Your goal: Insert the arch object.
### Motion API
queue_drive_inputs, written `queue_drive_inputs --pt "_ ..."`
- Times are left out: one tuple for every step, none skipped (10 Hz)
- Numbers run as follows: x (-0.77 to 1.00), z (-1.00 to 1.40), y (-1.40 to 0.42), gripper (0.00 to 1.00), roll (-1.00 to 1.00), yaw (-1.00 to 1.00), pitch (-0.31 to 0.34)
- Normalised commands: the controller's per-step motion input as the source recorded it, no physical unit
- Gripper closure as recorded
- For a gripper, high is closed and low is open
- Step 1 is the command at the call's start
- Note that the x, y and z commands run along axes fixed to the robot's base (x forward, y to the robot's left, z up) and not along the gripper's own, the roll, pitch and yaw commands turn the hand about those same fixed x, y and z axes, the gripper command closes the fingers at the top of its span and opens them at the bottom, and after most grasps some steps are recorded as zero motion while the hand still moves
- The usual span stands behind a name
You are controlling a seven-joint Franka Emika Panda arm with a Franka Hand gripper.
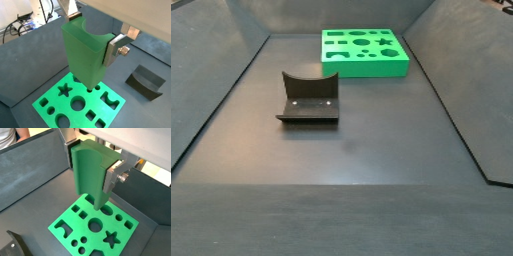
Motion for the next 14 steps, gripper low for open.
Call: queue_drive_inputs --pt "0.91 -1.0 0.3 1.0 0.0 0.02 0.001" --pt "0.91 -1.0 0.34 1.0 0.0 0.01 0.0" --pt "0.89 -1.0 0.36 1.0 -0.01 0.03 0.0" --pt "0.86 -1.0 0.51 1.0 0.0 0.07 0.0" --pt "0.62 -0.79 0.54 1.0 0.22 0.16 0.0" --pt "0.21 -0.67 0.5 1.0 0.29 0.26 -0.011" --pt "0.09 -0.78 0.42 1.0 0.24 0.24 -0.034" --pt "0.2 -1.0 0.18 1.0 0.13 0.07 0.0" --pt "0.28 -0.9 -0.03 1.0 0.08 0.0 0.076" --pt "0.07 -0.98 -0.03 1.0 -0.03 -0.02 0.0" --pt "0.07 -0.71 0.0 1.0 -0.07 0.0 0.0" --pt "0.0 -0.34 0.0 1.0 0.0 0.0 0.0" --pt "0.01 -0.31 0.0 1.0 0.0 0.12 -0.003" --pt "0.0 -0.35 0.0 1.0 0.02 0.18 -0.033"
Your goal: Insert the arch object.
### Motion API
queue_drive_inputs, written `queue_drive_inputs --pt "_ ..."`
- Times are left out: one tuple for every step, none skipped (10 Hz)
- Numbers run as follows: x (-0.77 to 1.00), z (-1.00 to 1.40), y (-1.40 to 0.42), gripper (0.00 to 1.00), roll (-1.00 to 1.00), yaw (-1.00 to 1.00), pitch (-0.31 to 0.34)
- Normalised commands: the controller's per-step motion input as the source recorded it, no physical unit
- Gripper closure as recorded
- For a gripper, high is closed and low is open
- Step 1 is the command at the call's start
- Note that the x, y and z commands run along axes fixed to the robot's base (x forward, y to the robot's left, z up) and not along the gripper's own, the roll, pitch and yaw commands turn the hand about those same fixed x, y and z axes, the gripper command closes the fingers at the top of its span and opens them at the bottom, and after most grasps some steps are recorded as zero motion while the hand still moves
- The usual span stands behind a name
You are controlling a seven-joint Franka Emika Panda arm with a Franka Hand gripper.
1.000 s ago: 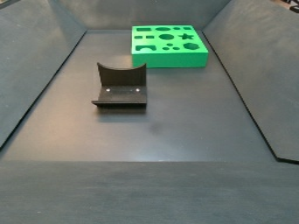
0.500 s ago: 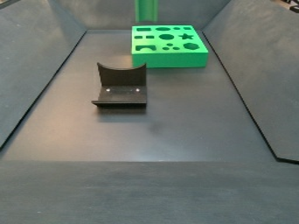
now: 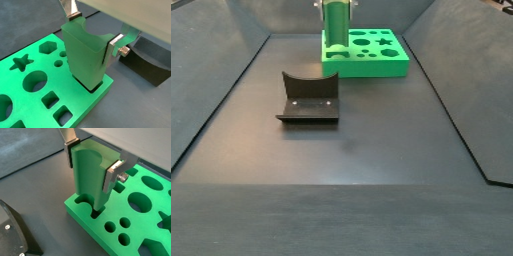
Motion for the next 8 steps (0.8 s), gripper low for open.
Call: queue_drive_inputs --pt "0.0 -0.35 0.0 1.0 0.06 0.13 0.0" --pt "0.0 -0.32 0.04 1.0 0.07 0.09 0.0" --pt "0.11 -0.3 0.03 1.0 0.05 0.02 0.0" --pt "0.13 -0.29 0.05 1.0 0.08 0.0 0.017" --pt "0.0 -0.34 0.04 1.0 0.1 0.02 0.0" --pt "-0.02 -0.39 0.01 1.0 0.15 0.09 -0.031" --pt "-0.02 -0.45 0.06 1.0 0.16 0.11 -0.05" --pt "0.07 -0.48 0.09 1.0 0.16 0.07 0.0"
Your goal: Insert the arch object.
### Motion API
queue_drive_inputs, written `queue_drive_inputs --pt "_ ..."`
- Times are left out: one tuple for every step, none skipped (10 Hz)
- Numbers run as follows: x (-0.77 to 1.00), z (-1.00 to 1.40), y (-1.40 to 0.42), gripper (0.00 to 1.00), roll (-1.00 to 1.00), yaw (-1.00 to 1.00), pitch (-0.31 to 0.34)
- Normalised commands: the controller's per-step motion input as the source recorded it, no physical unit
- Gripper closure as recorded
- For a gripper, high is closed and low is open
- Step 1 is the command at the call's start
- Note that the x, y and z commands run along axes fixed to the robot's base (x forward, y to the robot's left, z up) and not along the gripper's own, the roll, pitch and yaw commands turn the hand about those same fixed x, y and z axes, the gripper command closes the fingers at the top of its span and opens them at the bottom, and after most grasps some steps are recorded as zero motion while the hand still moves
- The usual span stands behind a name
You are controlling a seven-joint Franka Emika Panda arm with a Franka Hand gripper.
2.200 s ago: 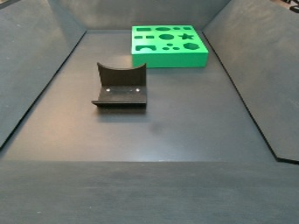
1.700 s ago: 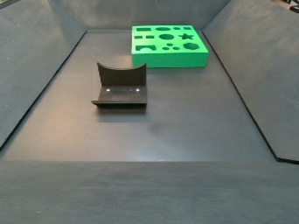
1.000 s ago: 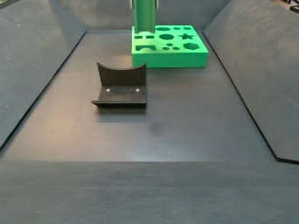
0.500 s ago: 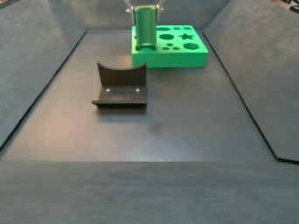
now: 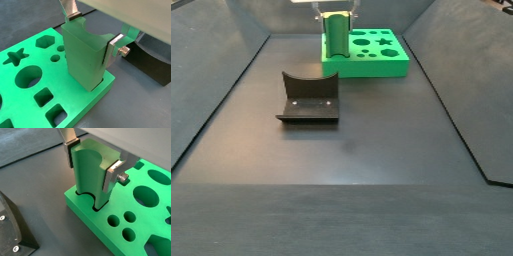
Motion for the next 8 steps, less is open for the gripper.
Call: queue_drive_inputs --pt "0.24 -0.5 0.09 1.0 0.17 0.0 0.0" --pt "0.23 -0.48 0.09 1.0 0.1 -0.15 0.004" --pt "0.0 -0.2 0.04 1.0 0.0 -0.35 0.0" --pt "-0.05 -0.24 0.0 1.0 0.02 -0.37 -0.069" --pt "-0.22 -0.63 -0.1 1.0 0.03 -0.32 -0.3" --pt "-0.16 -0.69 -0.08 1.0 0.02 -0.24 -0.276" --pt "0.0 -0.16 0.01 1.0 -0.05 0.0 -0.02" --pt "0.0 0.0 -0.01 1.0 0.01 0.0 0.0"
